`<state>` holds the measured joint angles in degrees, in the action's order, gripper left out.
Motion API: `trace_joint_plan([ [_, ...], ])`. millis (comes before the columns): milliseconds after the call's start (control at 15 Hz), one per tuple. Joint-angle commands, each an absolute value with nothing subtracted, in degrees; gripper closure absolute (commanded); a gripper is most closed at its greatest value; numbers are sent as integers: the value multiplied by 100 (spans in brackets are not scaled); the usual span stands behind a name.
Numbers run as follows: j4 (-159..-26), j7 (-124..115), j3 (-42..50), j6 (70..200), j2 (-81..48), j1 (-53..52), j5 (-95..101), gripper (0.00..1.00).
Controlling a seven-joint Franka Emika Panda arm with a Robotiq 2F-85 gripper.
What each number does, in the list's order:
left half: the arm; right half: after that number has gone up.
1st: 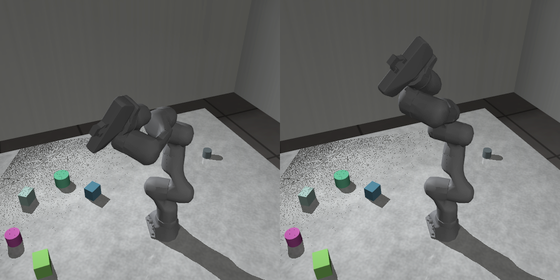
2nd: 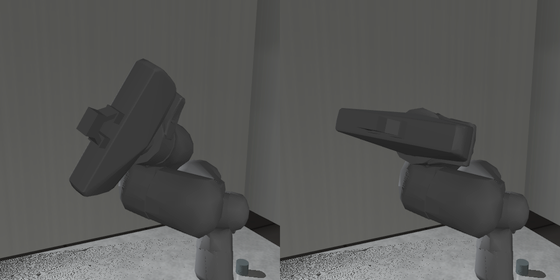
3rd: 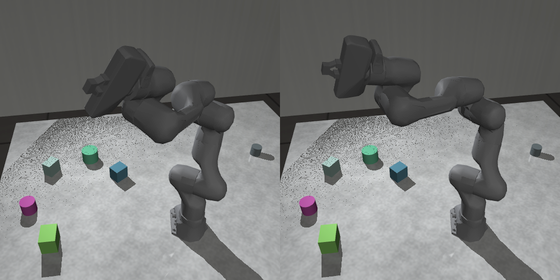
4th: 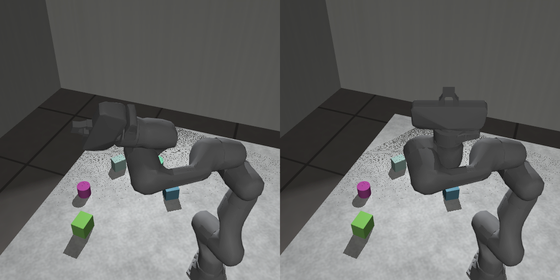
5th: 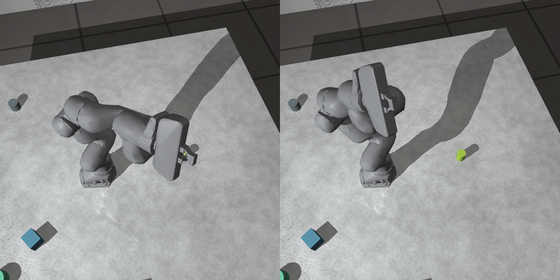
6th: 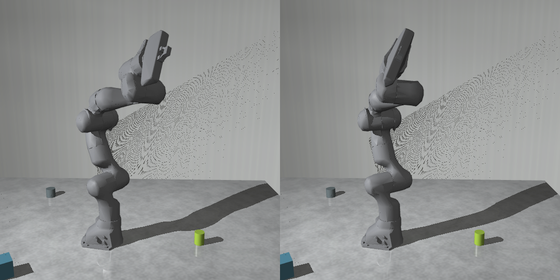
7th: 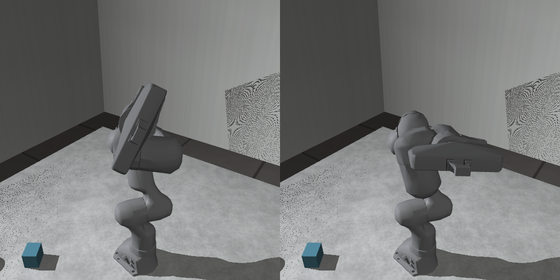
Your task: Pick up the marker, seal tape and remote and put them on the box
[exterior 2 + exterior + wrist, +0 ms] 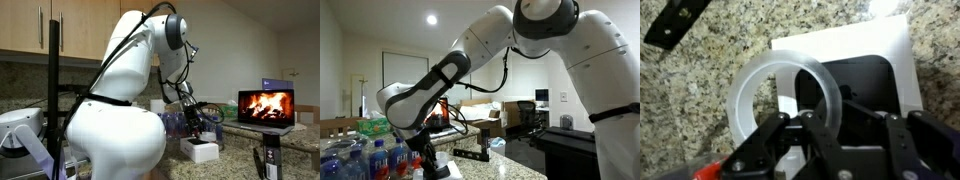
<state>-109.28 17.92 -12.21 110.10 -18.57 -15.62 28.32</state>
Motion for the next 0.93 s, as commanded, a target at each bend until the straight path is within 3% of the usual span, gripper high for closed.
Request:
trace_joint_plan([
  [0,-10894,1847,-1272,10859,-2029,-1803,3347,89],
  [867,-10756,1887,-1312,10469,-1846,-1850,3985,89],
])
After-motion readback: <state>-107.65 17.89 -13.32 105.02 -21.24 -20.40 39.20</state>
